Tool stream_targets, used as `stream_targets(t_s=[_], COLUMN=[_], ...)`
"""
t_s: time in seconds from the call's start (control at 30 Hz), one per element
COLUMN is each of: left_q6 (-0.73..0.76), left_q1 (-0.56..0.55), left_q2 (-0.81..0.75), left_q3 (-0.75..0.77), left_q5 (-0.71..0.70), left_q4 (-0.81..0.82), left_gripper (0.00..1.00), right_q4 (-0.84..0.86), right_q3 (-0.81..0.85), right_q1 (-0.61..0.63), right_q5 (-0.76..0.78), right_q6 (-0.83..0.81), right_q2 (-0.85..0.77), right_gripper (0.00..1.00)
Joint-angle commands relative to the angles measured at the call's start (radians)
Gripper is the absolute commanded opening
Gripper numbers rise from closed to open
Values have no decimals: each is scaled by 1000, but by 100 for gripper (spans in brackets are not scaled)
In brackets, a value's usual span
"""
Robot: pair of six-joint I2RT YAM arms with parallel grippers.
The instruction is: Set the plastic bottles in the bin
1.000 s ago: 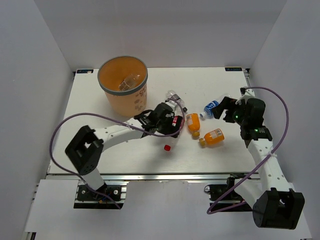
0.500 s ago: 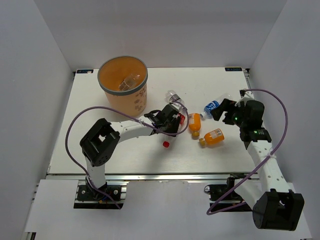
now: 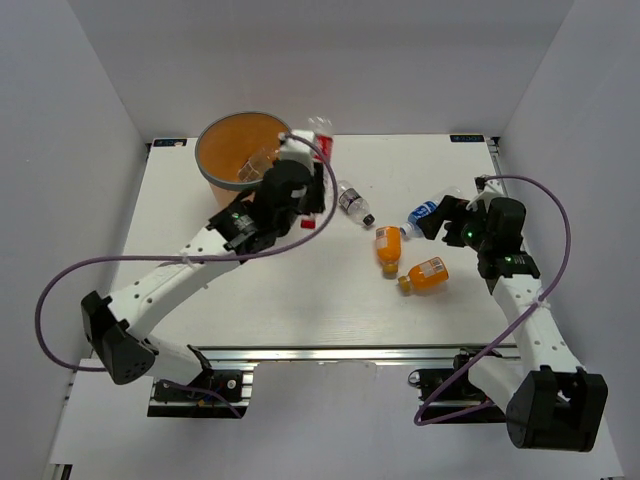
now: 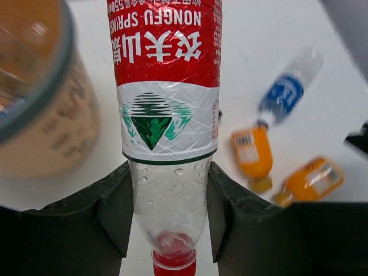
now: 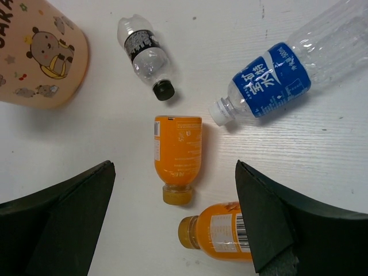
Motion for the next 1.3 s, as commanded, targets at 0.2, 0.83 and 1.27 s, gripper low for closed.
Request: stream_targets(t_s=[0.2,0.83,1.27], left_q6=[56,39,-119], left_q1=[360,514,382], left_q2=[86,187,-10], left_q3=[255,437,59], left_q5=[-199,-73,253], left_q4=[-35,-71,84], left_gripper=[52,98,98], right_q4=[105,30,-175], right_q3=[11,82,100], right_q1=[147,408,393], right_q5=[66,301,539], right_q6=[-8,-97,12], right_q2=[81,299,207], right_gripper=[89,89,89])
